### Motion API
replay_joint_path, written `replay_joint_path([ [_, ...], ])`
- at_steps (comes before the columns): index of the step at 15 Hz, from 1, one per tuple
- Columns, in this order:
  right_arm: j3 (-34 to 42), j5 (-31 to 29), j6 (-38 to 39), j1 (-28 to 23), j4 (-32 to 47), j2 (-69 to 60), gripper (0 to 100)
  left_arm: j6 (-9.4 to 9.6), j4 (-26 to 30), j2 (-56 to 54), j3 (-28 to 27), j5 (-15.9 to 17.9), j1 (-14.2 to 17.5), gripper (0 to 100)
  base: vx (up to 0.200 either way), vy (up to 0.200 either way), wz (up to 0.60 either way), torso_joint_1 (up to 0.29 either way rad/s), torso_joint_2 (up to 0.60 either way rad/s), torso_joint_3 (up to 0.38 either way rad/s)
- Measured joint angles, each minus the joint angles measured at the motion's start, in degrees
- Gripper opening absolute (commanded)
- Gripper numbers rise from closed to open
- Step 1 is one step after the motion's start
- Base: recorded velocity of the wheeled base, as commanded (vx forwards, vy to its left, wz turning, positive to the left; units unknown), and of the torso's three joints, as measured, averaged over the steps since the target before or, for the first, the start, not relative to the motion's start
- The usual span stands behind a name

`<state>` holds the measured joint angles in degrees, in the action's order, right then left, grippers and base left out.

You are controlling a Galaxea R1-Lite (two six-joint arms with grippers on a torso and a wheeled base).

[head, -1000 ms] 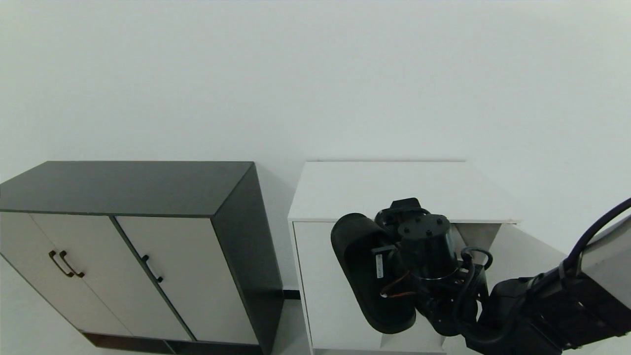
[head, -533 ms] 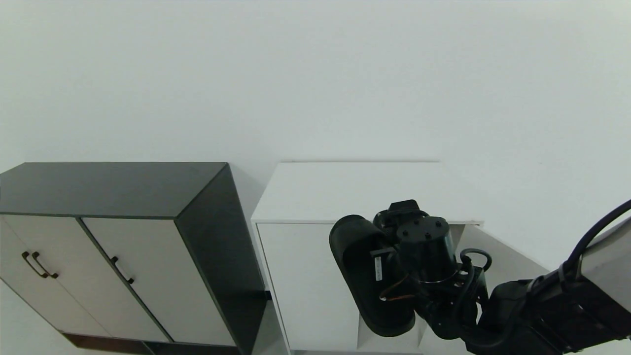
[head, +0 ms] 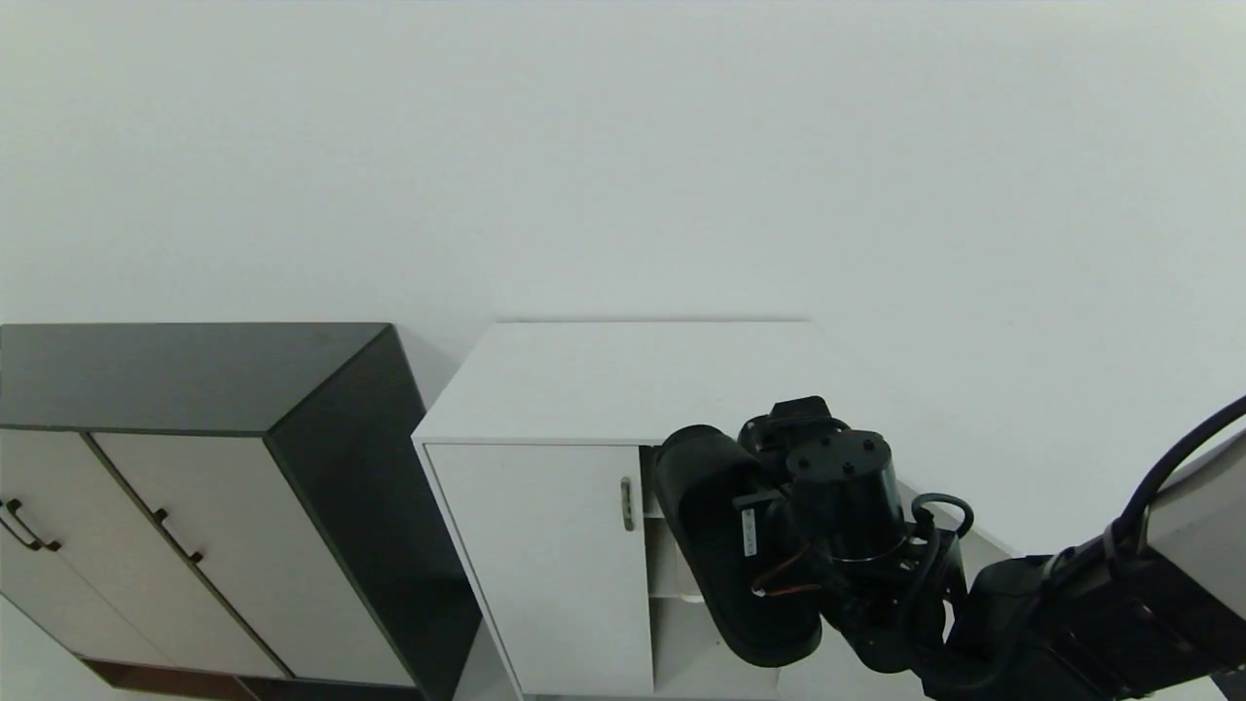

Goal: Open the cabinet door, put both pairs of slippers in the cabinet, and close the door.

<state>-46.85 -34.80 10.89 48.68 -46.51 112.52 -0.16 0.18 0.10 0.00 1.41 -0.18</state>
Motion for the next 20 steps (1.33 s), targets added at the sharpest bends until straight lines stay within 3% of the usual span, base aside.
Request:
replay_joint_path([
  [20, 6.69, 0.18, -6.75, -0.15, -8.05, -1.11, 0, 0.00, -0.02, 0.00, 0.00, 0.00, 0.00, 0, 0.000, 0.000, 0.00, -0.013, 0.03, 0.015],
])
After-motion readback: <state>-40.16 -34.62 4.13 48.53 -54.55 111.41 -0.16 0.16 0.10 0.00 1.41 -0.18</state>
